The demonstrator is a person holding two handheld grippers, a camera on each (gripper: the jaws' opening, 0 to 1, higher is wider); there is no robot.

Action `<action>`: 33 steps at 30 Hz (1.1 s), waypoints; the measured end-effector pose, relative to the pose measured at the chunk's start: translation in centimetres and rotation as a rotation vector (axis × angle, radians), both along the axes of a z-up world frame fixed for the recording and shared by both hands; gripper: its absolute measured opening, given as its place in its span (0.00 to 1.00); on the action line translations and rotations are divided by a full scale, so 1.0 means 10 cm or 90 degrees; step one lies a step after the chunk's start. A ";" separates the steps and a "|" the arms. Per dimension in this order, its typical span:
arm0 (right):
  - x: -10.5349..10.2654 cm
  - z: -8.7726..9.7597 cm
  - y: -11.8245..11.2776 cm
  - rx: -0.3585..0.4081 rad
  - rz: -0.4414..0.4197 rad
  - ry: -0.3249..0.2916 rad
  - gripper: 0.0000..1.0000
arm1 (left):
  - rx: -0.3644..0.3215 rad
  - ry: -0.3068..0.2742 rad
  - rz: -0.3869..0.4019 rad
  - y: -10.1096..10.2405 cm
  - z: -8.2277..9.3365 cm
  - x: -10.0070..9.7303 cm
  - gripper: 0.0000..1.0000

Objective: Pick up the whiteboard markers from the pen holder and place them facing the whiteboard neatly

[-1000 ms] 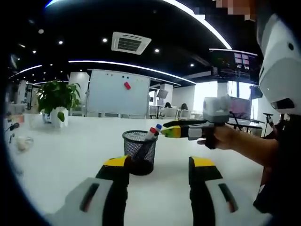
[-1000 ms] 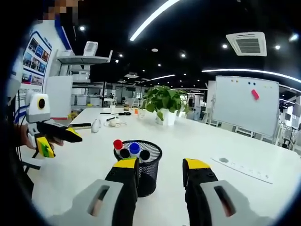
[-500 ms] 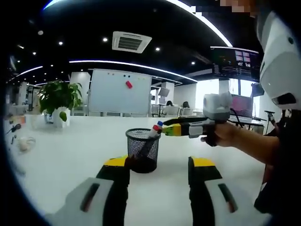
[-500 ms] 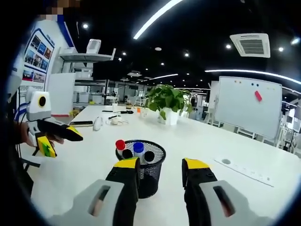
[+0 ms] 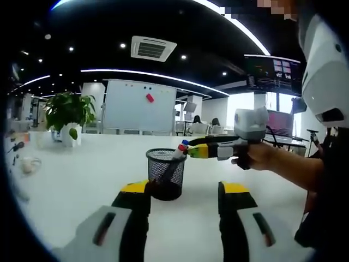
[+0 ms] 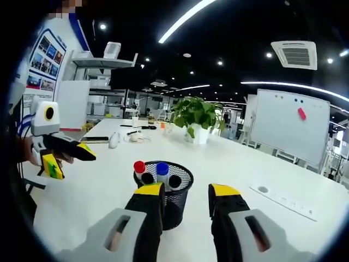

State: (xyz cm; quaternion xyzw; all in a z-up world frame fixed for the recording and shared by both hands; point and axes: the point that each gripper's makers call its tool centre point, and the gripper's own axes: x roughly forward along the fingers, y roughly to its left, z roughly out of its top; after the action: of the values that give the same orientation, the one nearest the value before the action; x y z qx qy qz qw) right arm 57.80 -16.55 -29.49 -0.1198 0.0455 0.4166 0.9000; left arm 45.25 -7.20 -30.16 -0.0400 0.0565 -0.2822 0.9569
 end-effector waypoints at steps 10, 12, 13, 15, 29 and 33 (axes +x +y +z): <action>0.00 -0.01 0.02 0.004 0.001 0.007 0.32 | -0.006 0.004 0.003 0.00 -0.01 0.01 0.50; 0.00 -0.01 0.02 0.008 0.003 0.010 0.31 | -0.009 0.004 0.004 0.00 -0.01 0.00 0.50; -0.01 -0.01 0.03 0.007 0.004 0.009 0.31 | -0.010 0.005 0.004 0.00 -0.01 0.00 0.50; -0.01 -0.02 0.04 0.004 0.007 0.008 0.31 | -0.009 0.006 0.004 0.01 -0.01 0.00 0.50; -0.02 -0.01 0.10 -0.015 0.030 0.001 0.26 | -0.012 0.009 0.005 0.00 -0.02 -0.01 0.50; -0.03 -0.02 0.13 -0.019 0.040 0.000 0.25 | -0.013 0.008 0.006 0.01 -0.01 -0.01 0.50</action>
State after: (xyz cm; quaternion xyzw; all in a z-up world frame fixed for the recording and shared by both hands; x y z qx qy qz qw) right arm 57.48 -15.22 -29.71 -0.1347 0.0478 0.4439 0.8846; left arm 45.13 -7.14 -30.22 -0.0516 0.0595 -0.2781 0.9573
